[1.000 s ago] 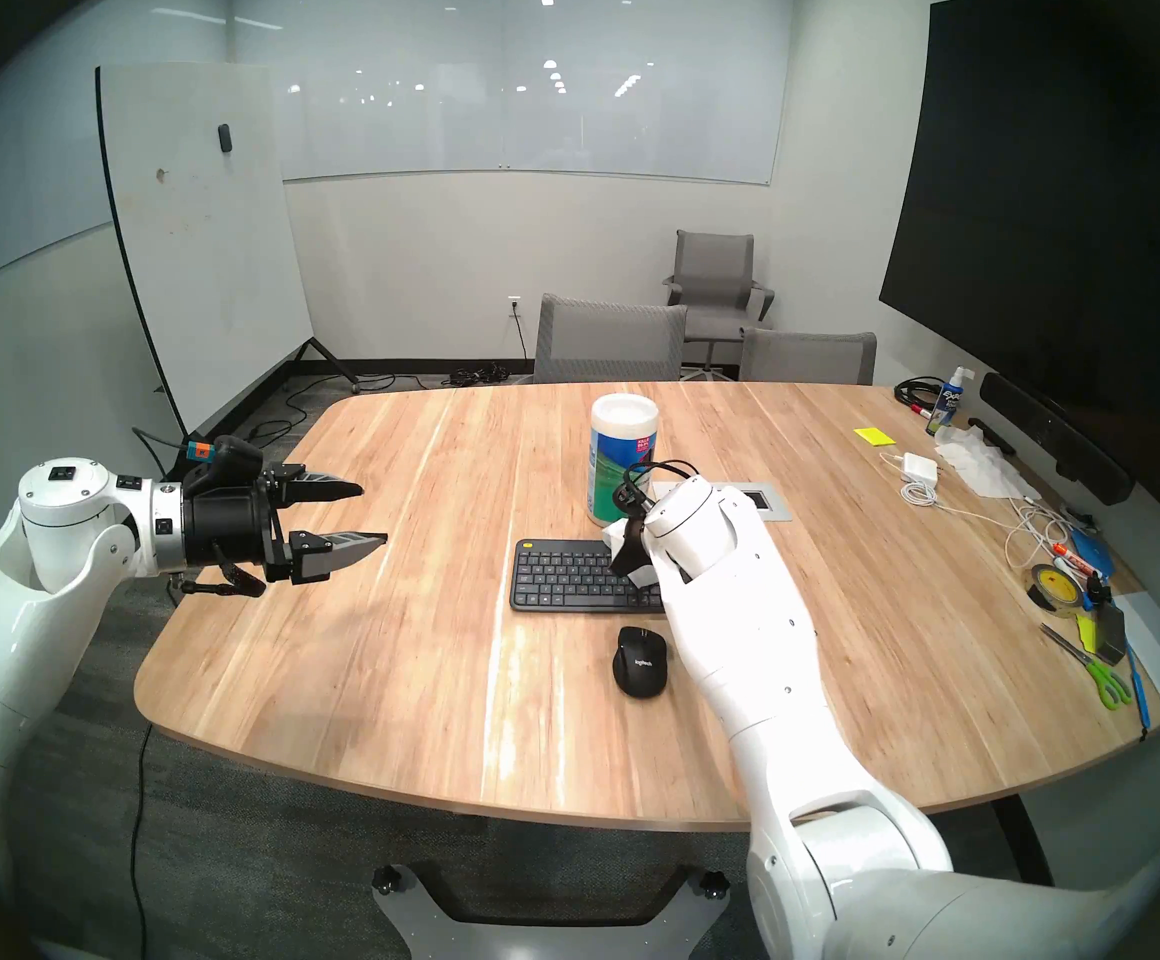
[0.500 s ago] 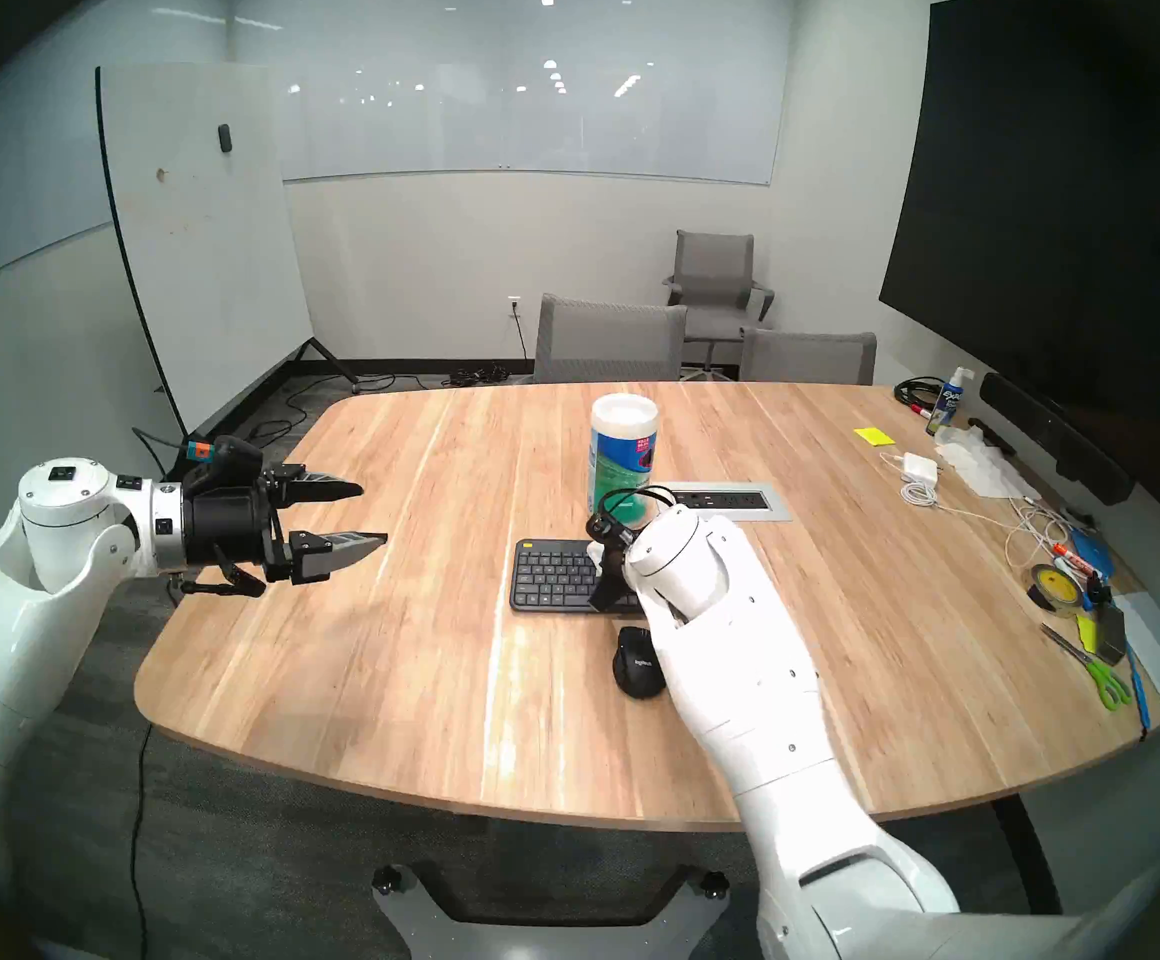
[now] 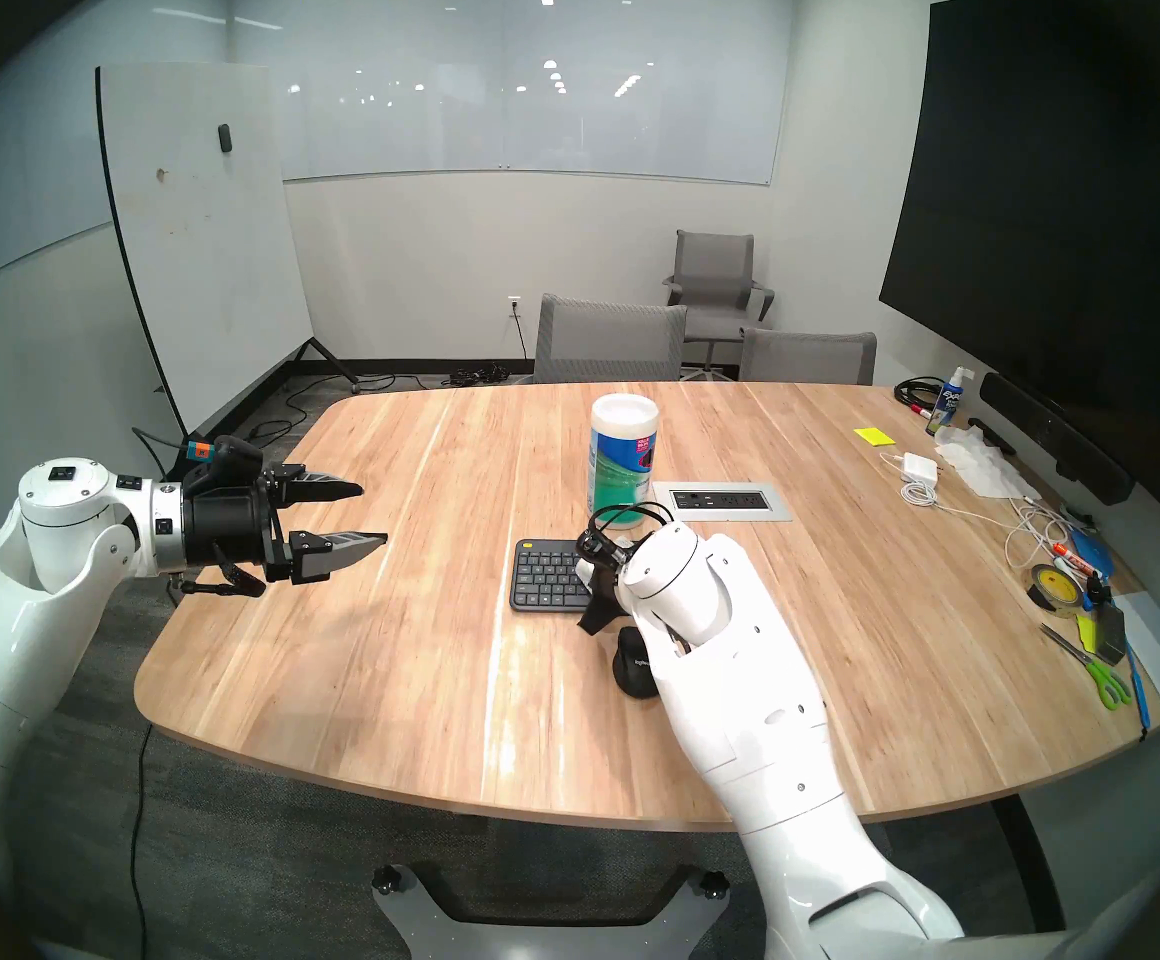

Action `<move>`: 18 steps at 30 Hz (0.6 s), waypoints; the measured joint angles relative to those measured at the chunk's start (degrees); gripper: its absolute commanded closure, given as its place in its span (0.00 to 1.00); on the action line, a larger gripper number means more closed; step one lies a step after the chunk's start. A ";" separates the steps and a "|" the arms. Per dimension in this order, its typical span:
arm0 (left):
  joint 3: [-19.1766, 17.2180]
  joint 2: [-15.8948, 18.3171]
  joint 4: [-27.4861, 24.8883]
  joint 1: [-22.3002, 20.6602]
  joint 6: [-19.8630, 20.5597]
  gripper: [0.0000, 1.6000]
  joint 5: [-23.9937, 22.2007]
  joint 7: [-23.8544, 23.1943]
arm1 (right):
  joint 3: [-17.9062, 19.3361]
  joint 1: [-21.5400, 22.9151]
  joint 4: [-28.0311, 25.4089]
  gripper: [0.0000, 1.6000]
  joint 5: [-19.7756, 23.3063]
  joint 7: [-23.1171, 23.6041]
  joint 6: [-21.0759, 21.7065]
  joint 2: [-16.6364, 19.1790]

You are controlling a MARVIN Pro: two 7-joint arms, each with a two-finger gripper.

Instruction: Wipe the keyboards and mice with a disinfecting wipe, then set the wipe down

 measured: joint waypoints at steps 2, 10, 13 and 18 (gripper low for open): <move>0.00 0.00 0.00 0.00 0.00 0.00 0.00 0.00 | 0.48 -0.62 -1.11 1.00 0.38 0.59 0.12 0.37; 0.00 0.00 0.00 -0.01 0.00 0.00 0.00 0.00 | 4.43 -2.15 -4.35 1.00 2.26 2.91 0.15 2.28; 0.01 0.00 0.00 -0.01 0.00 0.00 0.00 0.00 | 7.04 -2.35 -5.14 1.00 3.23 4.06 -0.25 3.40; 0.03 0.00 0.00 -0.01 0.00 0.00 0.00 0.00 | 10.20 -2.45 -6.29 1.00 4.53 5.79 -1.01 4.97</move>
